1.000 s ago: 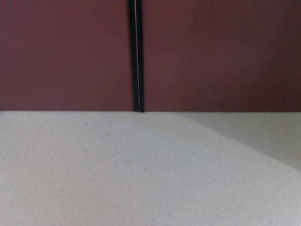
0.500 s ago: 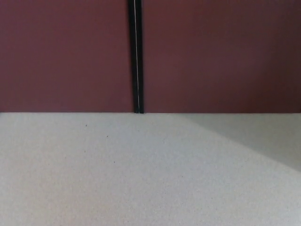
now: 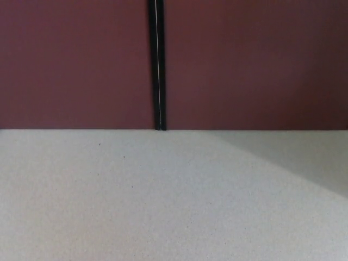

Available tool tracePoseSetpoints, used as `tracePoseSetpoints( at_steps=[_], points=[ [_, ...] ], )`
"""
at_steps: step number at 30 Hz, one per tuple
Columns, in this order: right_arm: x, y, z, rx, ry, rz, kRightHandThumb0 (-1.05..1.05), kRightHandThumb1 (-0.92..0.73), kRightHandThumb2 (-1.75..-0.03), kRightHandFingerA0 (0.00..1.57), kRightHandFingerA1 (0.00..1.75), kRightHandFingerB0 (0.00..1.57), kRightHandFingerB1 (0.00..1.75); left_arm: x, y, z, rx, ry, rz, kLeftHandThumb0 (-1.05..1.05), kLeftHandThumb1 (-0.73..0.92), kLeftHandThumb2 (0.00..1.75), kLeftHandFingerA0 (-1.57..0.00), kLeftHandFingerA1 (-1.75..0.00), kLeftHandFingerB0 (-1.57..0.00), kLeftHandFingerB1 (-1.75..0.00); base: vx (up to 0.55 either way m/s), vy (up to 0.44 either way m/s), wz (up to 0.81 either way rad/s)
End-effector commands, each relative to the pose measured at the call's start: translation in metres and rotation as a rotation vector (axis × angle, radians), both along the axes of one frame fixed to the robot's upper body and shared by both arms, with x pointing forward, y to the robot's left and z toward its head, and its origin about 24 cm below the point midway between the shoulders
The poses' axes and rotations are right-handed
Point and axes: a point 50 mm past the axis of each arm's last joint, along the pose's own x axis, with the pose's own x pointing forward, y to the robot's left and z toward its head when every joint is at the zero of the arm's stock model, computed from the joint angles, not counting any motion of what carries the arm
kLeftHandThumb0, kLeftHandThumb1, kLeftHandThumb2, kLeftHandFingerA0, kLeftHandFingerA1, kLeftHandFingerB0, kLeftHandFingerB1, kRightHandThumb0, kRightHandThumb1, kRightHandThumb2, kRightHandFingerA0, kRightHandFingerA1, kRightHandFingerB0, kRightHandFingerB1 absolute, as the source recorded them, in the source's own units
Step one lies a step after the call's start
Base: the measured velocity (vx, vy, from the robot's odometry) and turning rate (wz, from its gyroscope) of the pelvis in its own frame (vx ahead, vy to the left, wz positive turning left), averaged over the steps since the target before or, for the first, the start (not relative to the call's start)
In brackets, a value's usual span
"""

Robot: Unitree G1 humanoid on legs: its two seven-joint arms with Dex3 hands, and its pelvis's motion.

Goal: The robot walks towards the door handle and put its right hand on it and twist the handle

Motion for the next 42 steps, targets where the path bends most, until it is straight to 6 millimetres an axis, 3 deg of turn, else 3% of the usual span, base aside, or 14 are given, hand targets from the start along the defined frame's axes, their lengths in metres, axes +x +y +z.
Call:
tracePoseSetpoints(
  at_steps=[1,22,27,42],
  points=[
    [-0.0014,0.0002,-0.0004,0.006,-0.003,-0.011,-0.07,-0.64,-0.58,0.63,0.49,0.45,0.40,0.0004,0.0002,0.0004,0.007,-0.008,-0.003,-0.29,0.58,0.58,-0.71,-0.55,-0.46,-0.39,0.00,0.000,0.00],
    [-0.0023,0.0007,-0.0009,0.020,-0.002,-0.023,-0.06,-0.65,-0.58,0.62,0.48,0.44,0.40,0.0005,0.0011,0.0008,0.016,0.003,-0.010,-0.30,0.57,0.57,-0.65,-0.48,-0.46,-0.39,0.04,-0.001,0.04],
    [-0.0011,0.0009,-0.0007,0.015,-0.002,-0.013,-0.07,-0.64,-0.58,0.62,0.48,0.44,0.40,0.0012,0.0007,0.0007,0.004,-0.006,0.010,-0.30,0.57,0.57,-0.70,-0.56,-0.46,-0.39,0.18,0.058,0.02],
    [-0.0017,0.0015,-0.0011,0.019,0.000,-0.021,-0.07,-0.65,-0.58,0.62,0.48,0.44,0.40,0.0005,0.0014,0.0007,0.016,0.010,-0.007,-0.30,0.57,0.58,-0.69,-0.52,-0.46,-0.39,0.23,0.012,0.01]
  ],
)
